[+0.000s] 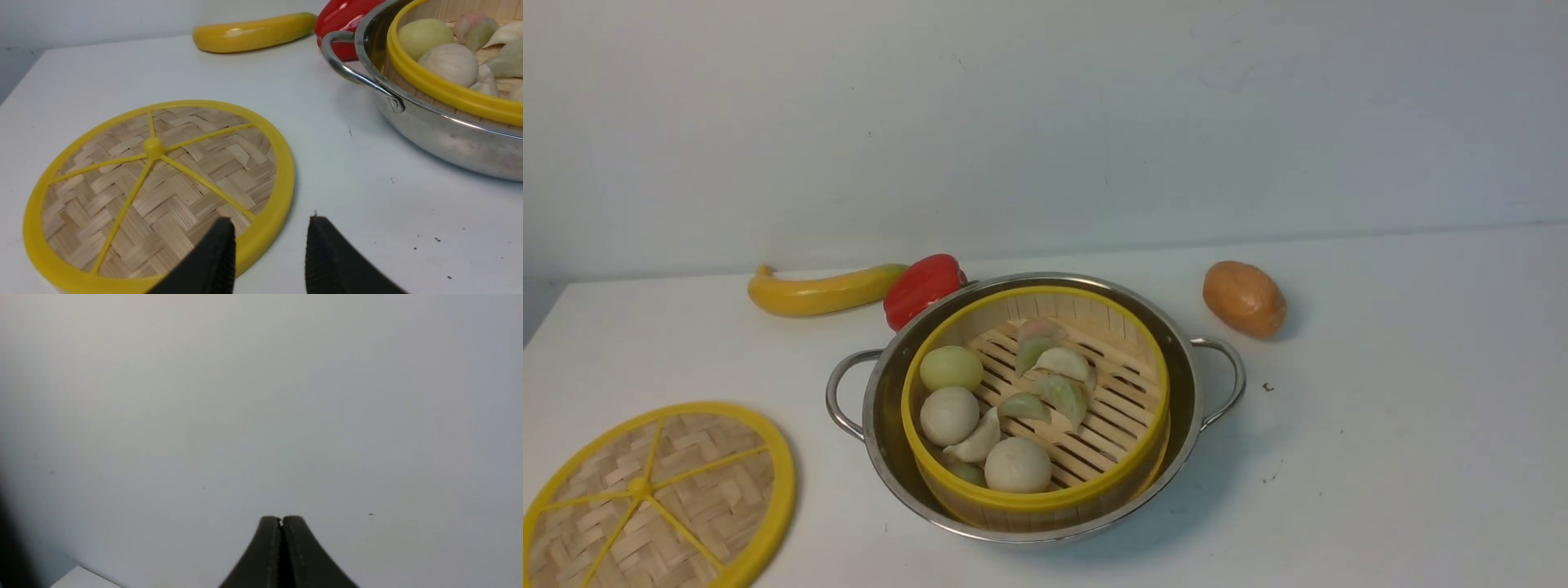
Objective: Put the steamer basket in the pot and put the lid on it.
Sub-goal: Use the left arm to lift the lid of the steamer
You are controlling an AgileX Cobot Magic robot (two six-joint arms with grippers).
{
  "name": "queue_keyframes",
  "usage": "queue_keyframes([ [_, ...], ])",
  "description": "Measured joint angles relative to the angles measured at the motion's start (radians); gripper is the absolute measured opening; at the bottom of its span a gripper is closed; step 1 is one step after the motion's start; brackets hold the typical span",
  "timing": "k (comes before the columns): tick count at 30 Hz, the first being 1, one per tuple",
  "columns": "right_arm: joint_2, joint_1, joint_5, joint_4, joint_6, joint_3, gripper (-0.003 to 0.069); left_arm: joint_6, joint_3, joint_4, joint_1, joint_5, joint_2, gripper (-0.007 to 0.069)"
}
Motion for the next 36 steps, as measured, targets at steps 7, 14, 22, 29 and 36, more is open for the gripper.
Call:
queue_keyframes([
  [7, 0.001, 0.0, 0.006, -0.036, 0.0, 0.0, -0.0029, 0.0, 0.0, 0.0, 0.0, 0.0, 0.0, 0.0238],
  [14, -0.022, 0.0, 0.006, -0.051, 0.0, 0.033, -0.0024, 0.0, 0.0, 0.0, 0.0, 0.0, 0.0, 0.0238],
  [22, -0.421, 0.0, -0.328, -0.023, -0.051, 0.735, -0.0019, 0.0, 0.0, 0.0, 0.0, 0.0, 0.0, 0.0238],
  [29, -0.842, -0.135, -0.654, -0.051, -0.013, 1.581, -0.0016, 0.0, 0.0, 0.0, 0.0, 0.0, 0.0, 0.0238],
  [36, -1.132, -0.349, -0.785, -0.021, 0.072, 2.049, -0.0015, 0.0, 0.0, 0.0, 0.0, 0.0, 0.0, 0.0238],
])
